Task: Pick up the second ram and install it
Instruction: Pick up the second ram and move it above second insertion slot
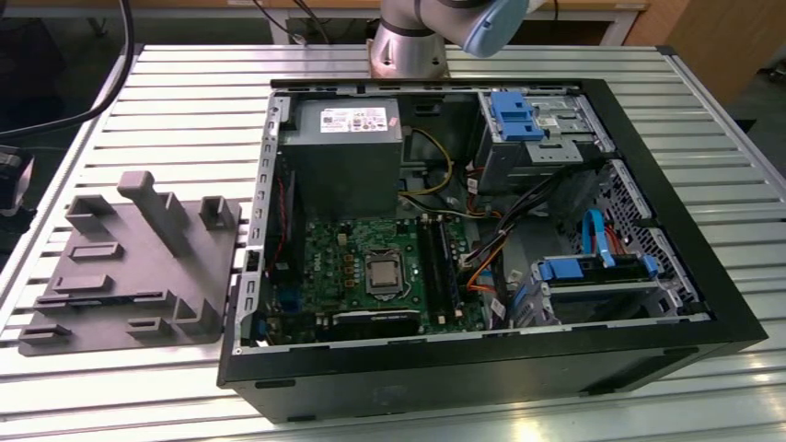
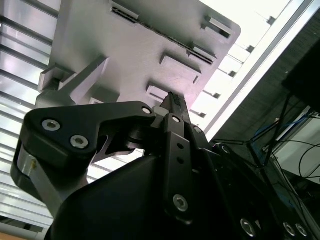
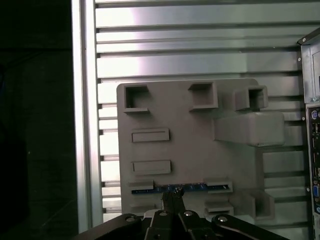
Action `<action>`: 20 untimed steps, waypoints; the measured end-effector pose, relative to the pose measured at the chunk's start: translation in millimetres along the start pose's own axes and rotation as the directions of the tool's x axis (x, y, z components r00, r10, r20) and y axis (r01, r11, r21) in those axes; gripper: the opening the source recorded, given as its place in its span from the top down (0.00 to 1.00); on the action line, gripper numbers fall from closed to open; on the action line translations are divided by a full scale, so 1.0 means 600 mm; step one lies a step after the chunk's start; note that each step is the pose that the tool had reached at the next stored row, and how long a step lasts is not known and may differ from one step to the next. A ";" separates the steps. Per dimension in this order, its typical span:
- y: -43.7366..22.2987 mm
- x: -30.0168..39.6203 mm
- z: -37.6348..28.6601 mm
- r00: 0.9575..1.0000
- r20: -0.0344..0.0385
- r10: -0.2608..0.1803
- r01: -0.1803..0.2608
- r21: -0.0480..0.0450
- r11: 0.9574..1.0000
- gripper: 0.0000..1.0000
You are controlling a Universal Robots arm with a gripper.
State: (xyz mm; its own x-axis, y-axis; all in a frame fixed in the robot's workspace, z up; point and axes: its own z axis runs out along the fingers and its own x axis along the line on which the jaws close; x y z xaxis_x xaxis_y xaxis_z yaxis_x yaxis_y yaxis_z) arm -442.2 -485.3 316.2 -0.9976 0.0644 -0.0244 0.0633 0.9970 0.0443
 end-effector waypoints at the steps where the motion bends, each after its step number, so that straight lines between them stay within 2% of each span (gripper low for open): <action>1: 0.000 0.000 0.000 1.000 0.000 -0.004 0.004 0.000 1.000 0.89; 9: 0.000 0.000 0.000 0.999 -0.002 -0.051 0.051 -0.001 0.999 0.89; 20: 0.000 0.000 0.000 0.994 -0.005 -0.109 0.109 -0.003 0.994 0.89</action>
State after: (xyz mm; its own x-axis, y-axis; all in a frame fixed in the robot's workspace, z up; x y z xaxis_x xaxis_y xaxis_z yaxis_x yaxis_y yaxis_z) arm -442.2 -485.3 316.2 -0.9987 -0.0452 -0.0243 -0.0462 0.9979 0.0443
